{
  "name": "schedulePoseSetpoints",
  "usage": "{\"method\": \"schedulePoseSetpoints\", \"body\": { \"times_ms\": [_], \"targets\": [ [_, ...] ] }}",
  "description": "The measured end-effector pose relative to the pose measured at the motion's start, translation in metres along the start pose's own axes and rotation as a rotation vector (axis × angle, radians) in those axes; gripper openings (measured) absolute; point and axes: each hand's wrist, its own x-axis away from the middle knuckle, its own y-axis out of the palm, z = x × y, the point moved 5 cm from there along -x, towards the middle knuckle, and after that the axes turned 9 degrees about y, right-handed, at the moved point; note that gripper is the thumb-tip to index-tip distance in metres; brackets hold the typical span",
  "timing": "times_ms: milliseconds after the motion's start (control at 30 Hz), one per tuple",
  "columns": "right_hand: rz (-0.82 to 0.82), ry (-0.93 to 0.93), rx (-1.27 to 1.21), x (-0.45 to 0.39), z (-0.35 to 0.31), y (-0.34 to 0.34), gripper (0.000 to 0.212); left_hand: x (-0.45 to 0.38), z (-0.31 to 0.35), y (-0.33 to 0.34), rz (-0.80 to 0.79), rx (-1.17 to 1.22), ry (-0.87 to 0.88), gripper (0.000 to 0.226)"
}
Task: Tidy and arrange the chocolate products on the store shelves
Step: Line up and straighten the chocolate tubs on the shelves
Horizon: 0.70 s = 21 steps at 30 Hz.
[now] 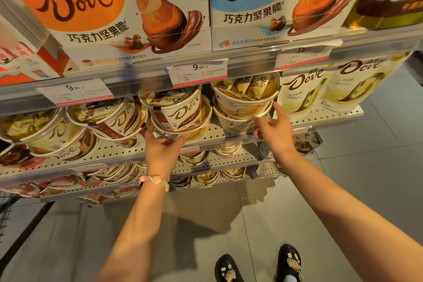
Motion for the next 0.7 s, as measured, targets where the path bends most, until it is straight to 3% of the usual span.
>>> {"method": "schedulePoseSetpoints", "body": {
  "times_ms": [67,133,233,333,500,700],
  "targets": [
    [0.182,-0.119,0.174,0.012,-0.002,-0.006,0.063,0.008,0.01,-0.002,0.136,-0.13,0.15,0.089],
    [0.298,-0.266,0.27,0.023,-0.007,-0.006,0.079,0.013,0.019,0.004,0.217,-0.233,0.281,0.105],
    [0.294,-0.322,0.246,0.022,-0.013,0.005,0.112,0.007,0.028,0.015,0.261,-0.25,0.299,0.122],
    [0.27,-0.267,0.167,0.011,-0.02,0.017,0.128,-0.003,0.038,0.02,0.333,-0.228,0.322,0.117],
    [0.286,-0.29,0.147,0.0,-0.027,0.028,0.131,-0.015,0.041,0.022,0.356,-0.182,0.277,0.108],
    [0.209,-0.236,0.126,-0.007,-0.027,0.018,0.109,-0.021,0.031,0.015,0.218,-0.055,0.267,0.098]
  ]
}}
